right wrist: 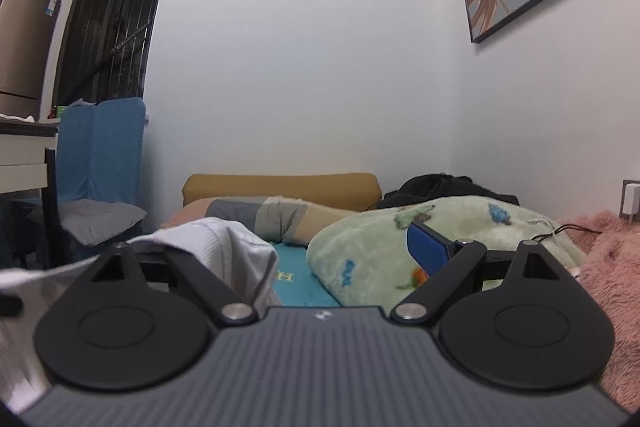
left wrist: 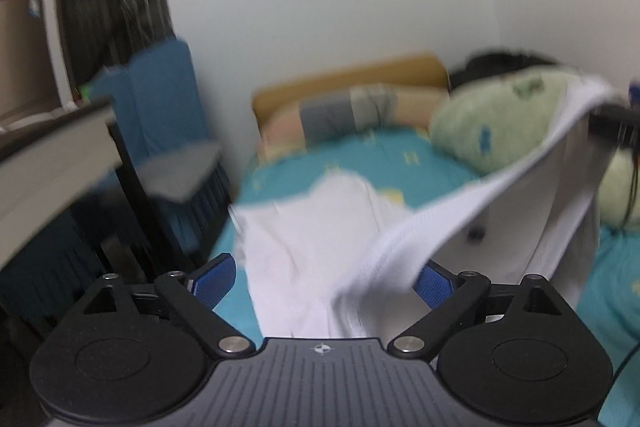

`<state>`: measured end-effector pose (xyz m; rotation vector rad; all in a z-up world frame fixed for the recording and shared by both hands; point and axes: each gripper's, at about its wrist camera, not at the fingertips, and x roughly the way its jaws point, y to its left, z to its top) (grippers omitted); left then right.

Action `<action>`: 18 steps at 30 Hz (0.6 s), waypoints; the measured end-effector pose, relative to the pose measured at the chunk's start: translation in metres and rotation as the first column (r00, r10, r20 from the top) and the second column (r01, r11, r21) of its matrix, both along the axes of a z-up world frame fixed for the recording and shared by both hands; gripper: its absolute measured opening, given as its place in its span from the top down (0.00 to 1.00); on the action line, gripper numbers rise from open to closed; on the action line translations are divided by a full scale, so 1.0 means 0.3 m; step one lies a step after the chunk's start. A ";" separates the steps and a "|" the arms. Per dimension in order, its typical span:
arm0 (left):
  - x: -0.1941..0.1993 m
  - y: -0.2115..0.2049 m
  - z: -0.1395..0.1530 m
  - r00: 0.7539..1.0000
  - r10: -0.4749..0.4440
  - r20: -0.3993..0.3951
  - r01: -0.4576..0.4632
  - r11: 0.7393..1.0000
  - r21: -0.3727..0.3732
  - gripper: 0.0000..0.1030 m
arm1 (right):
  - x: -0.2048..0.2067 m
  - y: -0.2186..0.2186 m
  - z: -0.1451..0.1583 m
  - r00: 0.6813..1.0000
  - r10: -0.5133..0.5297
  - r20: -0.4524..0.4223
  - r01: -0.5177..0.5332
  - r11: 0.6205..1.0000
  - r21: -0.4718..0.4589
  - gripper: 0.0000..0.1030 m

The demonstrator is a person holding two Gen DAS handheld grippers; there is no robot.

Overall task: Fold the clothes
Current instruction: 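Lift the white T-shirt high with both grippers to shake it open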

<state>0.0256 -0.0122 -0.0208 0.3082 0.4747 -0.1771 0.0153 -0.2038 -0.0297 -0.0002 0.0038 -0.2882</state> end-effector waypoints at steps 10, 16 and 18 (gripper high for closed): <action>0.102 0.011 -0.108 0.986 0.157 -0.054 -0.144 0.971 0.193 0.13 | -0.004 -0.029 0.006 0.997 -0.078 0.028 0.078 0.997 -0.003 0.12; 0.047 0.121 0.082 0.931 0.297 0.213 -0.298 0.954 -0.029 0.08 | 0.104 -0.061 -0.075 0.986 -0.092 -0.143 0.088 0.996 -0.034 0.12; 0.029 0.161 0.127 0.911 0.336 0.239 -0.318 0.941 -0.111 0.07 | 0.125 -0.044 -0.110 0.974 -0.092 -0.206 0.080 0.995 -0.067 0.12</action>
